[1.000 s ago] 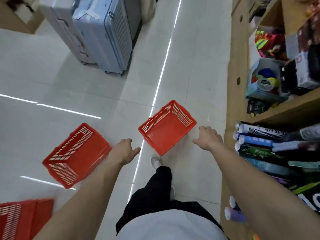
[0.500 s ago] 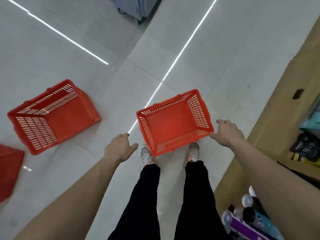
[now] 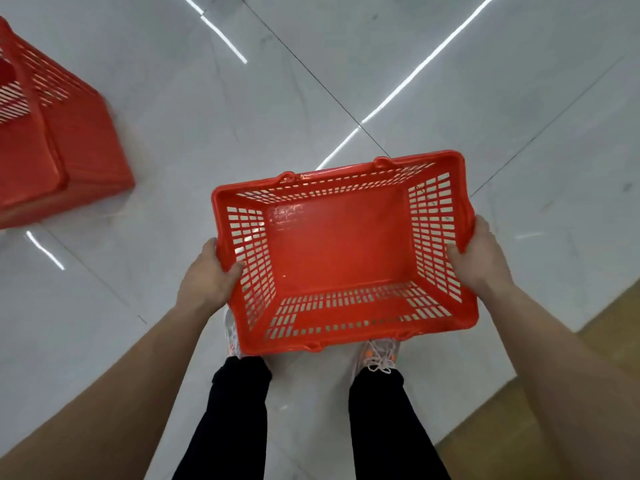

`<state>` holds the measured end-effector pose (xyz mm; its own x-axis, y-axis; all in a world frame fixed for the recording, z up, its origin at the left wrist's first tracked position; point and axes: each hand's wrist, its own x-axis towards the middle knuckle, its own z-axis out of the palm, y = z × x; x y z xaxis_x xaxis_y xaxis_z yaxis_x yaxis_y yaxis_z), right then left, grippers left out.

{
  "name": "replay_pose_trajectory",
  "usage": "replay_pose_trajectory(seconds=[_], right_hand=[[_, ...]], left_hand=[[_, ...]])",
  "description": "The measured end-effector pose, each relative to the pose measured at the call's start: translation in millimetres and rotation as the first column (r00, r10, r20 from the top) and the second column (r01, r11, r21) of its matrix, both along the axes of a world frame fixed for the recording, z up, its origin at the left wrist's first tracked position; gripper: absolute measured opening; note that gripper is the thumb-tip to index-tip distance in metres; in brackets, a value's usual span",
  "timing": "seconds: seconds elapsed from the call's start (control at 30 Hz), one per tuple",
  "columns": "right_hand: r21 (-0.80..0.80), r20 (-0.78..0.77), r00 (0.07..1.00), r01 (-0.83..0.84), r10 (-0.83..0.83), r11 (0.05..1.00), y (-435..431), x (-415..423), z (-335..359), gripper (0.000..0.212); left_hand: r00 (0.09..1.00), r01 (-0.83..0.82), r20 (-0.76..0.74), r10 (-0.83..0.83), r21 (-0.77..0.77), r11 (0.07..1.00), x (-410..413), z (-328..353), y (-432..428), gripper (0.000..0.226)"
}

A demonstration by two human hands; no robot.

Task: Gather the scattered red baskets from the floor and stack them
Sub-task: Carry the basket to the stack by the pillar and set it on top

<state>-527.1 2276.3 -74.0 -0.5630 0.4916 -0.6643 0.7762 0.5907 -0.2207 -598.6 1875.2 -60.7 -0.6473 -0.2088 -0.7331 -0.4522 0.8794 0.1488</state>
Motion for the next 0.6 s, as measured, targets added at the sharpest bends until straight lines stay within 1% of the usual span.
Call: replay_pose_trajectory(seconds=[0.07,0.13,0.2,0.27,0.43,0.53,0.6], right_hand=[[-0.023,-0.042,0.998,0.040,-0.041,0.999,4.5,6.7,-11.9,0.049],[-0.033,-0.062,0.997,0.040,-0.042,0.999,8.4,11.7,-10.9,0.046],[-0.051,-0.063,0.997,0.048,-0.051,0.998,9.7,13.1,0.4,0.046],[-0.058,-0.092,0.995,0.034,-0.040,0.998,6.1,6.2,27.9,0.047],[-0.084,-0.196,0.981,-0.024,0.007,0.996,-22.4,-37.5,138.6,0.046],[-0.107,-0.266,0.962,-0.088,0.057,0.990,-57.5,-76.0,226.1,0.044],[-0.112,-0.327,0.940,-0.145,0.101,0.983,-88.4,-101.4,286.9,0.044]], left_hand=[[0.998,-0.028,-0.053,0.028,-0.001,1.000,6.9,-12.4,8.1,0.059],[0.994,-0.062,-0.093,0.061,-0.006,0.998,10.6,-10.8,11.1,0.053],[0.990,-0.096,-0.108,0.096,0.009,0.995,11.3,-2.0,8.6,0.051],[0.981,-0.134,-0.135,0.137,0.031,0.990,7.0,24.5,1.2,0.050],[0.935,-0.286,-0.204,0.292,0.057,0.956,-13.7,136.0,-33.5,0.049],[0.871,-0.397,-0.281,0.404,0.085,0.914,-25.6,226.8,-70.1,0.044],[0.808,-0.461,-0.360,0.466,0.105,0.881,-28.3,291.0,-98.9,0.040]])
